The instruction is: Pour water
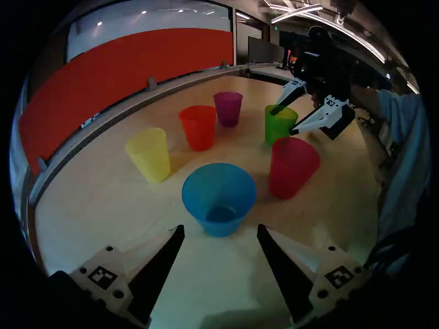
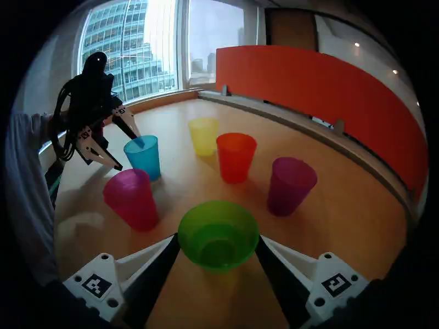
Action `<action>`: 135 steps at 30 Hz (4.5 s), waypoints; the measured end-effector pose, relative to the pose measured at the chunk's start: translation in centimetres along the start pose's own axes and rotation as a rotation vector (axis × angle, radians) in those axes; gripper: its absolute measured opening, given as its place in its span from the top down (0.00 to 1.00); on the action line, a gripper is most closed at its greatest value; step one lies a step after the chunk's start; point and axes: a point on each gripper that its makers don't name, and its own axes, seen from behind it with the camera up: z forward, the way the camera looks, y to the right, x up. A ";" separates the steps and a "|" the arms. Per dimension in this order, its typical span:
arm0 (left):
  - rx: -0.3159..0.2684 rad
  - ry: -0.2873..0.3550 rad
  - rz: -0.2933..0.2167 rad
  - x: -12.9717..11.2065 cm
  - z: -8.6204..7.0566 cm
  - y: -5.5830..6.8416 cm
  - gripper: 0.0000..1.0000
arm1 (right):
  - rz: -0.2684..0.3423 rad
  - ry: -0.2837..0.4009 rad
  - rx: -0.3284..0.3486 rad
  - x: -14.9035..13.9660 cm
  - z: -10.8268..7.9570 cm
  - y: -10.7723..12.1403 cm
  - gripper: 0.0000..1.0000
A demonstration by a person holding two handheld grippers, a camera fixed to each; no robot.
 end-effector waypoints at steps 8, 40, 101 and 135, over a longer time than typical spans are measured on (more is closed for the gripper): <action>0.039 0.020 -0.026 -0.4 -1.6 -0.3 0.01 | 0.002 0.010 -0.034 -0.9 -2.0 0.1 0.00; 0.403 0.279 -0.179 2.1 -8.5 -5.0 0.01 | 0.144 0.302 -0.321 2.4 -11.5 3.0 0.00; 0.866 0.696 -0.325 6.9 -14.3 -8.4 0.01 | 0.314 0.696 -0.866 8.0 -17.8 9.2 0.01; 0.859 0.676 -0.352 1.5 -12.3 -10.0 0.01 | 0.343 0.690 -0.862 7.6 -17.0 8.2 0.01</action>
